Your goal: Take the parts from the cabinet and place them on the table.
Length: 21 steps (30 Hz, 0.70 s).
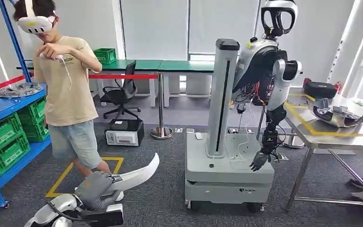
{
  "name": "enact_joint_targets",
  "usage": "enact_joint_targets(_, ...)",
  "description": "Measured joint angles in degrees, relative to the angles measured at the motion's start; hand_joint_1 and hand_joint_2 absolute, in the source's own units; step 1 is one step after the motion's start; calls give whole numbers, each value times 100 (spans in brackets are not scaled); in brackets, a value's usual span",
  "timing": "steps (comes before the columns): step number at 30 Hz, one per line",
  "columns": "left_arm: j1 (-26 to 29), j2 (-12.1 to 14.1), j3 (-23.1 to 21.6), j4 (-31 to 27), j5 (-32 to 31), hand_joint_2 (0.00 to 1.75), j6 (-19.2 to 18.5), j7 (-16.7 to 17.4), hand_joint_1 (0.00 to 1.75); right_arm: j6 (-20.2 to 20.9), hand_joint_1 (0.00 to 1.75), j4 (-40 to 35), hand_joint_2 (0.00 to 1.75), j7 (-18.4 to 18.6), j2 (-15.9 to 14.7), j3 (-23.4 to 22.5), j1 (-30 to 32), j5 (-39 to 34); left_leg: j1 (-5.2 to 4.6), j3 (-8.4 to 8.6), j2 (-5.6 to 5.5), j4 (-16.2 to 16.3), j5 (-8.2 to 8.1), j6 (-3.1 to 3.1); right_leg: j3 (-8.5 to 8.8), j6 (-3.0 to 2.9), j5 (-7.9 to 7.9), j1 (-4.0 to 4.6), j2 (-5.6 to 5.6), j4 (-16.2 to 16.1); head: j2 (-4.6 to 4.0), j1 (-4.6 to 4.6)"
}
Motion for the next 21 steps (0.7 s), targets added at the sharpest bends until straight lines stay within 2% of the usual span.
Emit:
enact_joint_targets(1, 1, 2, 0, -33, 0, 175, 0, -2, 175, 11, 0, 0, 0, -4, 11, 0, 1, 0, -26, 12, -1, 11, -47, -27, 101, -20, 11, -46, 0, -41, 0, 15)
enact_joint_targets(2, -9, 20, 0, -39, 4, 175, 0, 2, 175, 24, 0, -2, 0, -13, 9, 0, 1, 0, -13, -62, 14, 200, -59, -47, 179, -35, -1, -65, 6, -85, 0, 2)
enact_joint_targets(3, -36, 24, 0, -39, 9, 175, -4, 2, 175, 33, 0, -2, 0, -17, 9, -2, -11, 0, -3, -253, 20, 535, -111, -78, 214, -63, -22, -74, 8, -99, 0, 4)
enact_joint_targets(4, -35, 22, 0, -39, 26, 175, -11, 4, 175, 46, 0, 0, 0, -15, 9, -2, -17, 2, 16, -489, 23, 918, -236, -113, 236, -75, -50, -80, 8, -99, 0, 0)
enact_joint_targets(5, -7, 26, 0, -37, 37, 175, -33, 4, 175, 59, 0, 0, 0, -15, 11, -2, -30, 0, 38, -752, 22, 1303, -442, -145, 266, -73, -86, -91, 11, -98, 0, 4)
enact_joint_targets(6, 30, 31, 0, -33, 39, 175, -48, 4, 175, 63, 0, 0, 0, -15, 11, 0, -32, 2, 54, -952, 23, 1551, -602, -161, 296, -68, -123, -103, 22, -94, 0, 0)
enact_joint_targets(7, 58, 31, 0, -26, 42, 175, -55, 7, 175, 63, 0, 0, 0, -15, 11, 0, -30, 0, 70, -1073, 24, 1615, -612, -183, 328, -49, -163, -118, 33, -80, 0, 4)
enact_joint_targets(8, 75, 31, 0, -26, 42, 175, -57, 2, 175, 61, 0, 0, 0, -13, 13, -2, -25, 0, 86, -1083, 26, 1467, -441, -197, 367, -25, -211, -135, 38, -55, 0, 2)
enact_joint_targets(9, 75, 31, 0, -28, 42, 175, -57, -2, 175, 63, 0, 0, 0, -11, 15, -2, -15, 0, 110, -988, 29, 1082, -77, -221, 415, 6, -273, -157, 40, -15, 0, 2)
enact_joint_targets(10, 73, 31, 0, -30, 42, 175, -55, -4, 175, 66, 0, 0, 0, -11, 22, -2, -11, -2, 136, -824, 34, 578, 324, -246, 460, 41, -339, -179, 40, 26, 0, 2)
enact_joint_targets(11, 82, 33, 0, -24, 42, 175, -55, -7, 175, 70, 0, 0, 0, -11, 20, -2, -7, -15, 168, -713, 38, 166, 572, -287, 466, 88, -400, -187, 39, 61, 0, 0)
enact_joint_targets(12, 82, 33, 0, -15, 42, 175, -48, -15, 175, 83, 0, 0, 0, -9, 15, -4, -25, -26, 109, -748, 26, 173, 357, -296, 477, 118, -409, -192, 46, 89, 0, 0)
enact_joint_targets(13, 80, 31, 0, -15, 41, 175, -46, -20, 175, 87, 0, -2, 0, -4, 15, -4, -41, -48, 104, -718, 50, 124, 365, -168, 431, 152, -427, -172, 53, 108, -2, -5)
enact_joint_targets(14, 107, 26, 0, -24, 42, 175, -37, -24, 175, 92, 0, 0, 0, 2, 17, -4, -40, -61, 107, -711, 37, 133, 451, -118, 422, 181, -454, -170, 46, 110, 4, 2)
enact_joint_targets(15, 114, 17, 0, -26, 39, 175, -31, -39, 175, 105, 0, 0, 0, 0, 17, -7, -31, -70, 115, -707, 39, 124, 462, -99, 438, 188, -469, -168, 44, 106, 0, 0)
enact_joint_targets(16, 100, 20, 0, -17, 40, 175, -24, -33, 175, 124, 0, 0, 0, 11, 17, -17, -28, -87, 115, -708, 34, 122, 482, -113, 441, 96, -436, -163, 44, 102, 0, 4)
enact_joint_targets(17, 87, 20, 0, -11, 42, 175, -17, -33, 175, 142, 0, 0, 0, 20, 17, -24, -24, -112, 114, -718, 18, 121, 483, -111, 448, 51, -446, -158, 41, 88, 2, 11)
enact_joint_targets(20, 86, 0, -2, -9, 39, 175, -2, -57, 175, 160, 0, 0, 0, 17, 17, -35, -43, -155, 112, -703, -2, 121, 458, -67, 510, 46, -441, -151, 28, 15, 0, 9)
enact_joint_targets(21, 86, 0, -2, -4, 39, 175, -2, -57, 175, 177, 0, 0, 0, 18, 17, -44, -50, -171, 96, -697, -3, 126, 443, -38, 528, 68, -432, -155, 27, -23, 0, 11)
